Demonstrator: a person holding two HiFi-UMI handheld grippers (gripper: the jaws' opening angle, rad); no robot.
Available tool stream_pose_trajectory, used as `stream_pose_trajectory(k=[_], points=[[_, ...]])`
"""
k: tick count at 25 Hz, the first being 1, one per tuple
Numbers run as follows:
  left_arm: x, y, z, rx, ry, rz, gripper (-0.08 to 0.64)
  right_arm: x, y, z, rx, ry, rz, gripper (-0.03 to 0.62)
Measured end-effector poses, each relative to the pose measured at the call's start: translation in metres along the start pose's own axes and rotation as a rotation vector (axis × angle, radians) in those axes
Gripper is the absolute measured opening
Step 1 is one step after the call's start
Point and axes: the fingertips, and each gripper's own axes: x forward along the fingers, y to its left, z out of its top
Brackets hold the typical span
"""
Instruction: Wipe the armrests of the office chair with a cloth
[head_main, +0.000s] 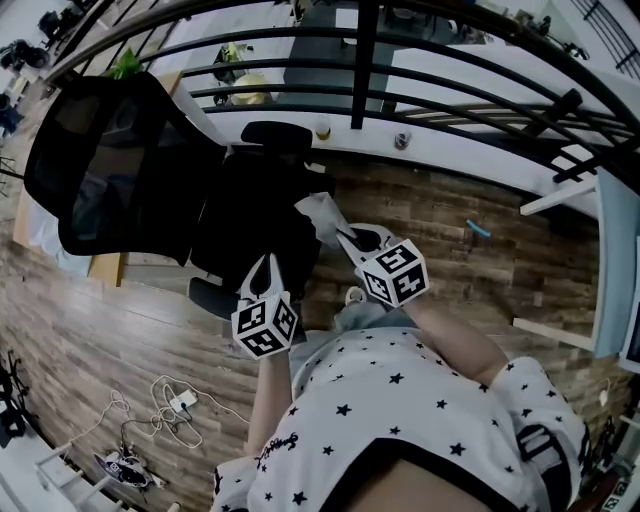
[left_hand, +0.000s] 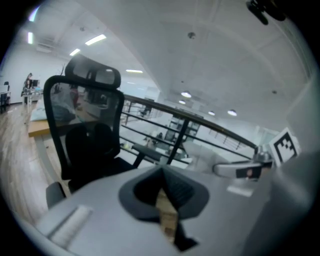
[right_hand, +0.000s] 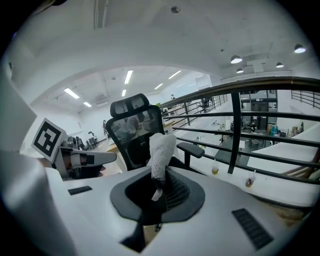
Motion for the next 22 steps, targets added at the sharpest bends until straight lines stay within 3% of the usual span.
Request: stream_pose_trajectory(k=[8,22], points=[[0.010,-0.022,-0.003,0.004,0.011,0.013,0.005,-0.005,-0.022,-0.001,0.034,-0.004,0.022,0.032],[0.045,-0.021,0.006,-0.023,0.013,0.020,0.005,0.029,-0.045,0.021,0.057,-0.007,0.025,0.032]])
